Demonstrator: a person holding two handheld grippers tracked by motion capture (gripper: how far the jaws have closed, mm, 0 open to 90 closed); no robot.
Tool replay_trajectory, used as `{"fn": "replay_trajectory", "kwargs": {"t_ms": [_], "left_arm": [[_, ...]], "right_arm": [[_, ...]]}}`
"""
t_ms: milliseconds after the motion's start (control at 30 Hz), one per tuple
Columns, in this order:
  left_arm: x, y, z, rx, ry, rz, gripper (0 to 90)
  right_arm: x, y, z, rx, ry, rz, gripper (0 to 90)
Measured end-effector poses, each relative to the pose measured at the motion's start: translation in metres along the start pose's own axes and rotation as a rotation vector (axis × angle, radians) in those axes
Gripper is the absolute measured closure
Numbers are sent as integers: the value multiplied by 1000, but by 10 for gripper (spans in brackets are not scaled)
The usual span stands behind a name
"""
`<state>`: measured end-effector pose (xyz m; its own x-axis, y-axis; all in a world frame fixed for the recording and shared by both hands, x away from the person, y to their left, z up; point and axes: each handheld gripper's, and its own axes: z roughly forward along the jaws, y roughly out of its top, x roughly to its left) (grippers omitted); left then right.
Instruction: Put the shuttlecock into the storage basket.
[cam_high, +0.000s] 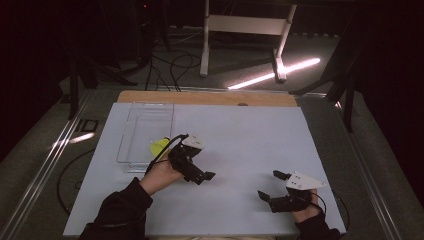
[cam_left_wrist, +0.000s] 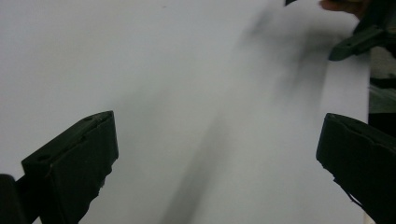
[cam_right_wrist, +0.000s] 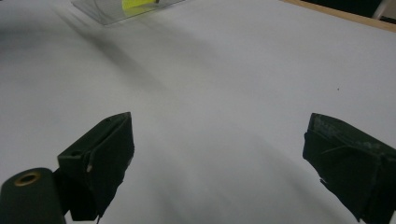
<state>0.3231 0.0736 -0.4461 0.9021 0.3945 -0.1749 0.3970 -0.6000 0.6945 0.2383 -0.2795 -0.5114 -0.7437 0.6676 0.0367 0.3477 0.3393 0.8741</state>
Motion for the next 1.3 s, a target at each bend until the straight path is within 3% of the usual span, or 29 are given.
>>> {"fn": "replay_trajectory", "kwargs": {"t_ms": [233,467,800,1100,1267,1300], "left_arm": [[-2,-20,7,-10,-18,34,0],[-3,-40,4,-39,-13,31,0],[-3,-65,-1,-79,6,-2,0],[-4,-91,-16,-112,26,-25,0],[-3,-103,-23,-122,35,-47,0],[-3,-109,-28,-140,46,-72,0]], "right_arm": [[0,0,0,0,0,0,89],[0,0,0,1,-4,-5,89],[1,0,0,5,-4,-7,89],[1,1,-1,3,-6,-8,89],[1,1,-1,3,-7,-8,89],[1,1,0,4,-7,-7,89]]}}
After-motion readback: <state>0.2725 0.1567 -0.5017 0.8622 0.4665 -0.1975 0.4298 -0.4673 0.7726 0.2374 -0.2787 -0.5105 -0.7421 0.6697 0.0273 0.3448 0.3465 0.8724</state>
